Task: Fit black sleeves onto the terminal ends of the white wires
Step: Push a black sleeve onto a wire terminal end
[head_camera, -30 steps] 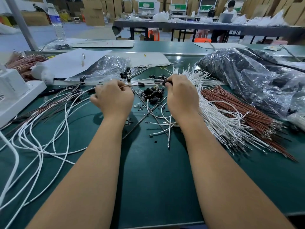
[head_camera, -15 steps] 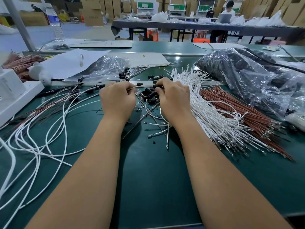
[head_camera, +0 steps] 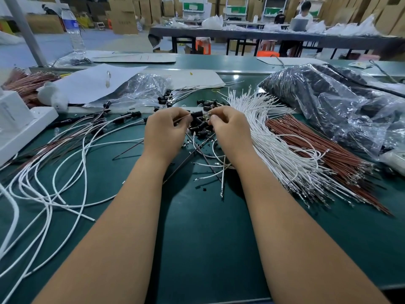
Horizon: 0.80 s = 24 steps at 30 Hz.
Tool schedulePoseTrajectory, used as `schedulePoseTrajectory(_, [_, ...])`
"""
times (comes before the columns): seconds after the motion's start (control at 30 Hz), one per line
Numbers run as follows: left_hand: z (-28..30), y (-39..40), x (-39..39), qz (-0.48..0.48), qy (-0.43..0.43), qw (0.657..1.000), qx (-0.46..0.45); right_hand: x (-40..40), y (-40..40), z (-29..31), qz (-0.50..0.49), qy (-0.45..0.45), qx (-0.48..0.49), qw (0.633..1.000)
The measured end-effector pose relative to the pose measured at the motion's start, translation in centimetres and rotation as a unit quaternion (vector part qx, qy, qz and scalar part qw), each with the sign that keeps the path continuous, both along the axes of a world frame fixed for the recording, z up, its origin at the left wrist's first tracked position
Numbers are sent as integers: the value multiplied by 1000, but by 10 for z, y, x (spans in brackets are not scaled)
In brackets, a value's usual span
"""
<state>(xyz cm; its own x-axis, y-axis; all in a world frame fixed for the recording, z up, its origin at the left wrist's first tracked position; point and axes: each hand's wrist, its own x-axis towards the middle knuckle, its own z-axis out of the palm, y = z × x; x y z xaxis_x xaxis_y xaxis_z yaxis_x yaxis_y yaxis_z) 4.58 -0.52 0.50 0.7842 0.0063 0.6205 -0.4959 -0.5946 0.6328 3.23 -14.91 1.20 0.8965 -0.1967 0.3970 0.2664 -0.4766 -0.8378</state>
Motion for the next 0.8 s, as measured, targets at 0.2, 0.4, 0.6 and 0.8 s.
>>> schedulePoseTrajectory(0.2, [-1, -1, 2, -16, 3, 1000, -2, -3, -1, 2, 3, -5, 70, 998])
schedulePoseTrajectory(0.4, [-4, -3, 3, -37, 23, 999, 0, 1, -1, 3, -12, 14, 95, 995])
schedulePoseTrajectory(0.6, [-5, -4, 4, -52, 36, 998, -4, 0, -1, 4, -11, 17, 86, 996])
schedulePoseTrajectory(0.8, [-5, -4, 3, -55, 33, 998, 3, -1, 0, 4, -13, 31, 98, 995])
